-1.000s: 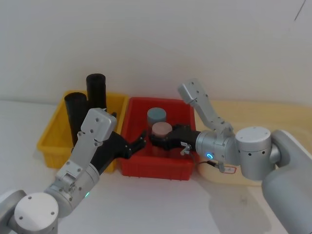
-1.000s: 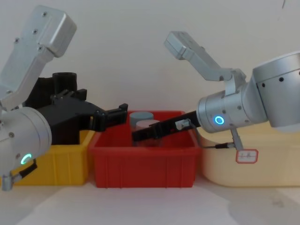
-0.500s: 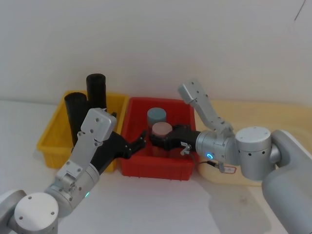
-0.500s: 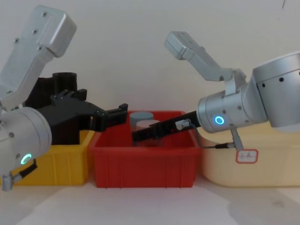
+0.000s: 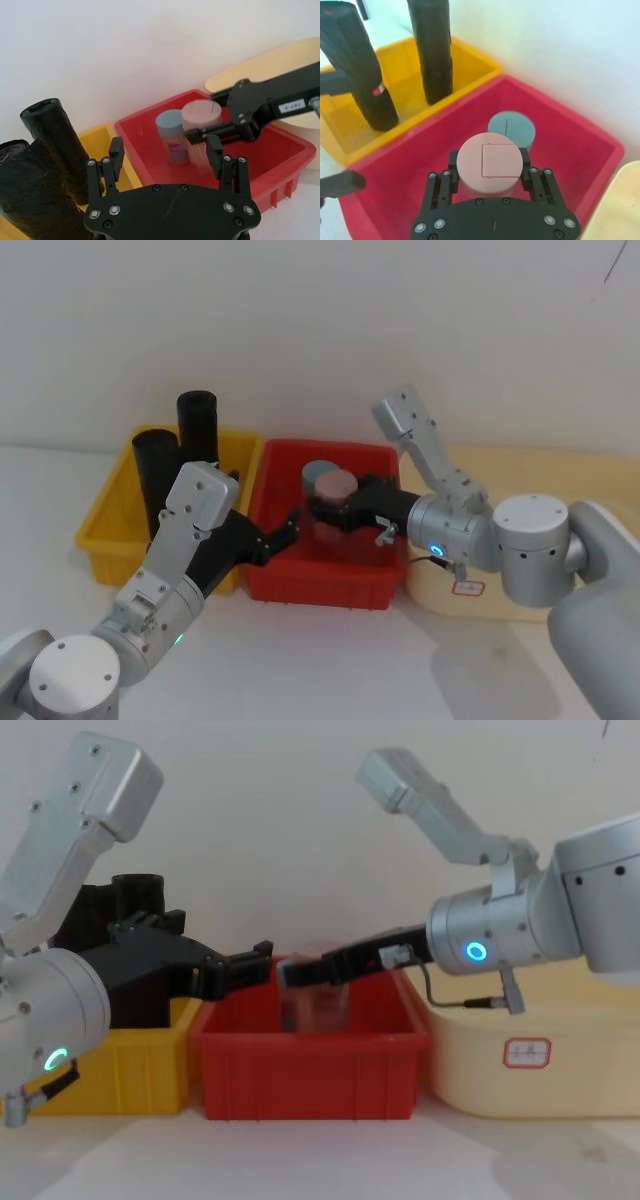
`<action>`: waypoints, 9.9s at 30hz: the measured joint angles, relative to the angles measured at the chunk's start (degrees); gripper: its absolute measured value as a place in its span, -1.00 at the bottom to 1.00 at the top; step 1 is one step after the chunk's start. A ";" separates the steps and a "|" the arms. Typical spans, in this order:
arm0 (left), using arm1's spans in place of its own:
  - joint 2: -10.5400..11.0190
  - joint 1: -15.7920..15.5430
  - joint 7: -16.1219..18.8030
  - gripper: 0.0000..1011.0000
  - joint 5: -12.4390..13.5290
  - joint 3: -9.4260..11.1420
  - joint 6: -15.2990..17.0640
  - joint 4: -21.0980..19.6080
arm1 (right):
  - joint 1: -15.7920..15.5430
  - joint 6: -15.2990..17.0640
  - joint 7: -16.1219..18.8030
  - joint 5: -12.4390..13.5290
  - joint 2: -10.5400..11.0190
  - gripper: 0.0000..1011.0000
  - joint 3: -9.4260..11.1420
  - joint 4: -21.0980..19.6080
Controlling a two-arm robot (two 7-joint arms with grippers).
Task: Pick up the garbage bag with the one hand and transfer it to the other hand.
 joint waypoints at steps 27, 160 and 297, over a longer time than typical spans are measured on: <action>0.00 0.00 0.00 0.98 0.00 0.00 0.00 0.00 | -4.70 2.59 -10.91 -7.12 4.96 0.31 3.21 -17.98; 7.74 -0.93 -11.63 0.98 -12.79 -16.40 30.50 -4.08 | -12.82 36.64 -37.94 -22.41 5.89 0.98 14.30 -27.13; 7.01 -19.47 -38.84 -0.17 -19.88 -10.76 24.71 12.66 | -12.35 33.19 -33.89 -21.07 7.73 0.98 14.12 -29.07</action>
